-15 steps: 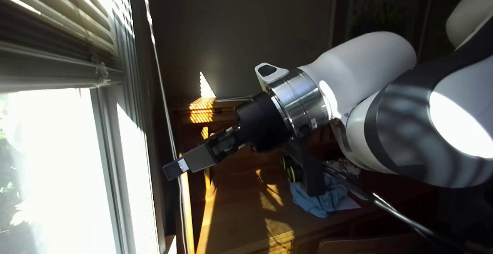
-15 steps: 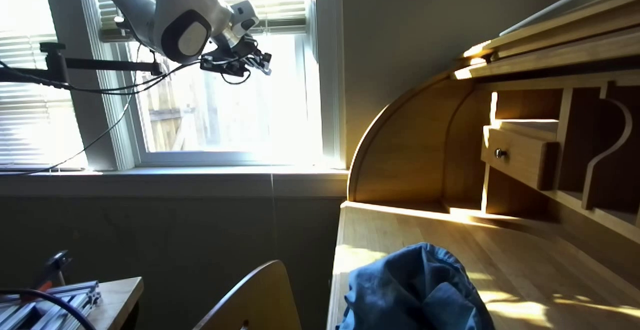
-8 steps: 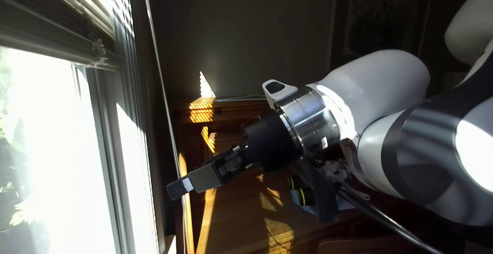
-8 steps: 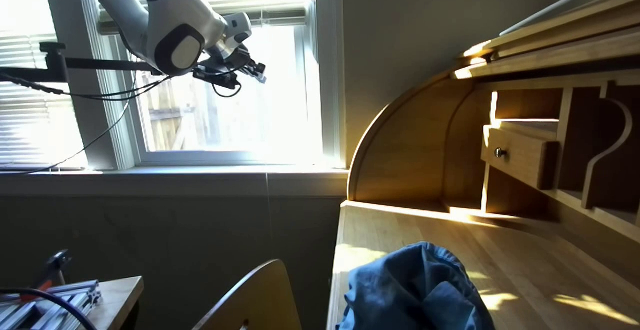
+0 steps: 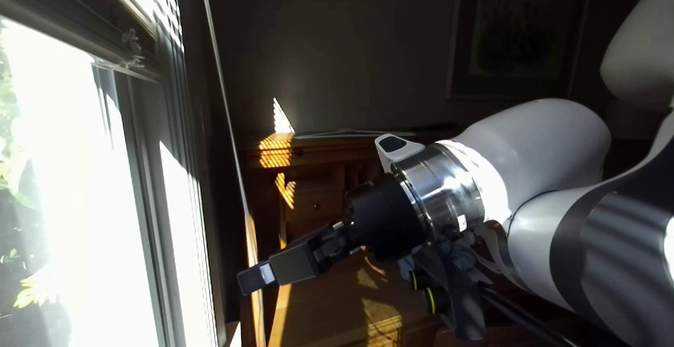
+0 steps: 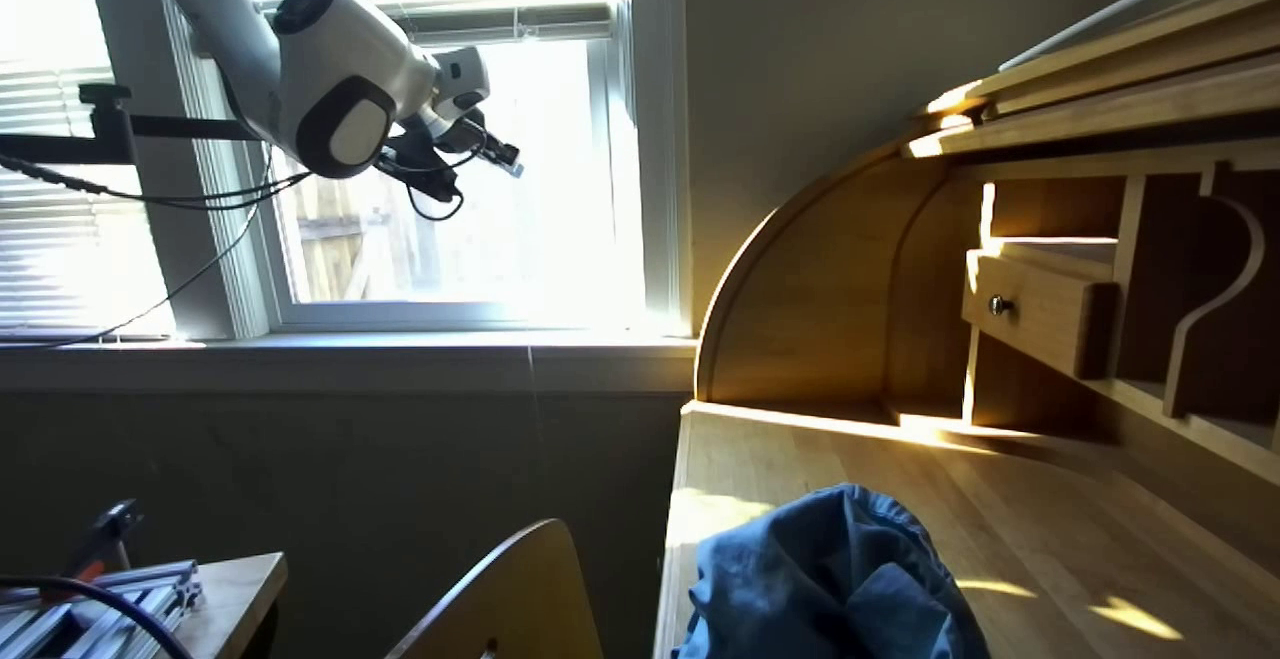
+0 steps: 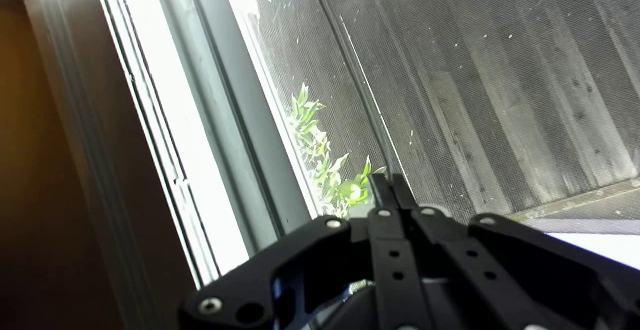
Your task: Pull the white cord on the right side of the window downwards
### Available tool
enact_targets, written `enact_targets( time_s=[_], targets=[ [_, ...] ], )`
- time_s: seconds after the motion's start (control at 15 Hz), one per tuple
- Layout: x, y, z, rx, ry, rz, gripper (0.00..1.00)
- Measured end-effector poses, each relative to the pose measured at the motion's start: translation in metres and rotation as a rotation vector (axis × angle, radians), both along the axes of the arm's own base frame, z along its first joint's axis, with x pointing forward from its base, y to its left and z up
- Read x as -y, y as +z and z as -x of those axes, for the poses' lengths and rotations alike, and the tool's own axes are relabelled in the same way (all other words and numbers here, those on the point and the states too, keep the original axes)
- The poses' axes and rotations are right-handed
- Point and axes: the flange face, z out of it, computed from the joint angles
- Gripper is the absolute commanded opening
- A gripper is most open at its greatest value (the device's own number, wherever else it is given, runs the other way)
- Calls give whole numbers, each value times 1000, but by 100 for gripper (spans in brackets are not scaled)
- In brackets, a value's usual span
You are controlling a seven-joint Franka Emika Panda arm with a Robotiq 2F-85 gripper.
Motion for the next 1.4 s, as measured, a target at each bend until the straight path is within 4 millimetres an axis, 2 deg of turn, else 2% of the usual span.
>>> enact_targets(
  time_s=[0.47, 1.4],
  targets=[
    [23, -20, 0, -8, -56, -58, 1],
    [68, -67, -4, 13, -38, -239, 1]
  ],
)
